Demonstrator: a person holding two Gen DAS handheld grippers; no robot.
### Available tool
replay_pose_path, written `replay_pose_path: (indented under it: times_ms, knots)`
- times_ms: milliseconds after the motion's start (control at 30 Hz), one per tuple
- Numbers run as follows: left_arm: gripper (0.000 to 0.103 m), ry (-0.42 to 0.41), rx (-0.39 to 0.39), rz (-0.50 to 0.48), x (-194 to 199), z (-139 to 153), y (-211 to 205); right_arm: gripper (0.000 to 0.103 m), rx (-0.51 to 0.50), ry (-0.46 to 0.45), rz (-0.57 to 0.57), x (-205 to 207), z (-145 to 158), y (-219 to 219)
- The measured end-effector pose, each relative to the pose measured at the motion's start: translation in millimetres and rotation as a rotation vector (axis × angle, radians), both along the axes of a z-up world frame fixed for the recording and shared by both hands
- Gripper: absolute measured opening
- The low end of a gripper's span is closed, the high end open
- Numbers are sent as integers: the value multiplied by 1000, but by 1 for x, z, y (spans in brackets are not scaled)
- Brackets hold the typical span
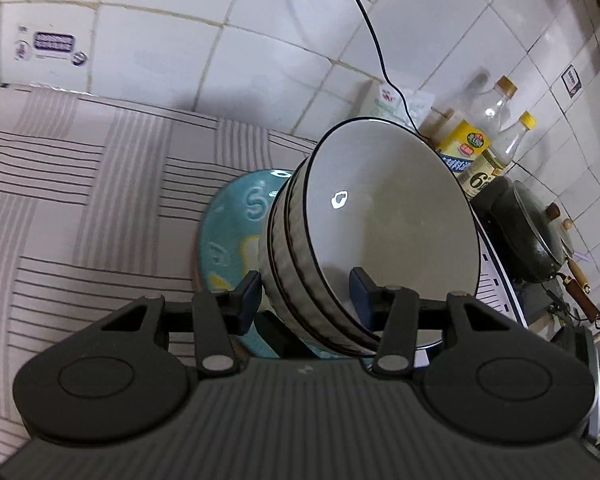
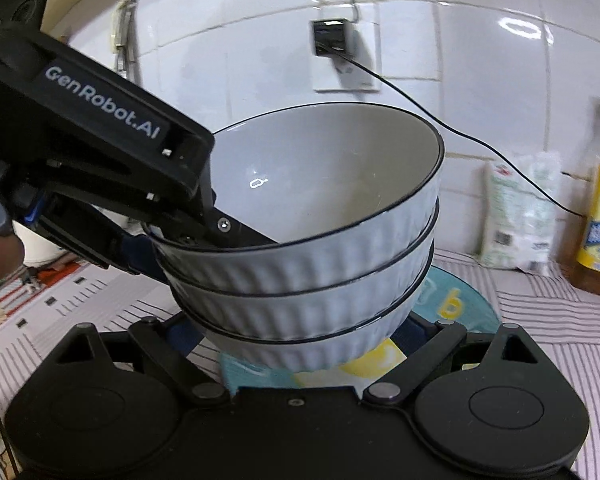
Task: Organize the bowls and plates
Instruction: 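Carry the bowl stack over the plates and lower it onto the egg plate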
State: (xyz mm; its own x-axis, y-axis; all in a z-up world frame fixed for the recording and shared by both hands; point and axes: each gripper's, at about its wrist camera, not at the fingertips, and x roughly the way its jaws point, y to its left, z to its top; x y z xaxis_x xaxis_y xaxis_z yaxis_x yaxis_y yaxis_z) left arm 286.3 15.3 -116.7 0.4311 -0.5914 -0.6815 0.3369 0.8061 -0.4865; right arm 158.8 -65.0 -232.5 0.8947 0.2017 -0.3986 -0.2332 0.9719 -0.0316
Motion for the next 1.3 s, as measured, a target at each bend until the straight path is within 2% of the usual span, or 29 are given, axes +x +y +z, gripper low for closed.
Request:
replay_pose_path:
  times_ms: [233, 600, 767, 1000, 1133, 1300]
  knots:
    - [46, 50, -30, -12, 13, -17, -17, 97, -5, 35, -54, 7, -10, -21]
    - [46, 76, -11, -6, 22, -27, -26, 97, -7, 76, -59, 15, -18, -28]
    - [49, 60, 13, 4, 21, -31, -32, 97, -31, 94, -64, 19, -20, -26]
    - [49, 68, 12, 35, 22, -32, -31, 96, 5, 99, -72, 21, -23, -28]
    - [49, 66, 31, 28, 23, -30, -33, 96, -56, 145, -70, 28, -24, -23]
    - [51, 14, 58, 56, 16, -15, -26, 96, -42, 194, -68, 24, -15, -25]
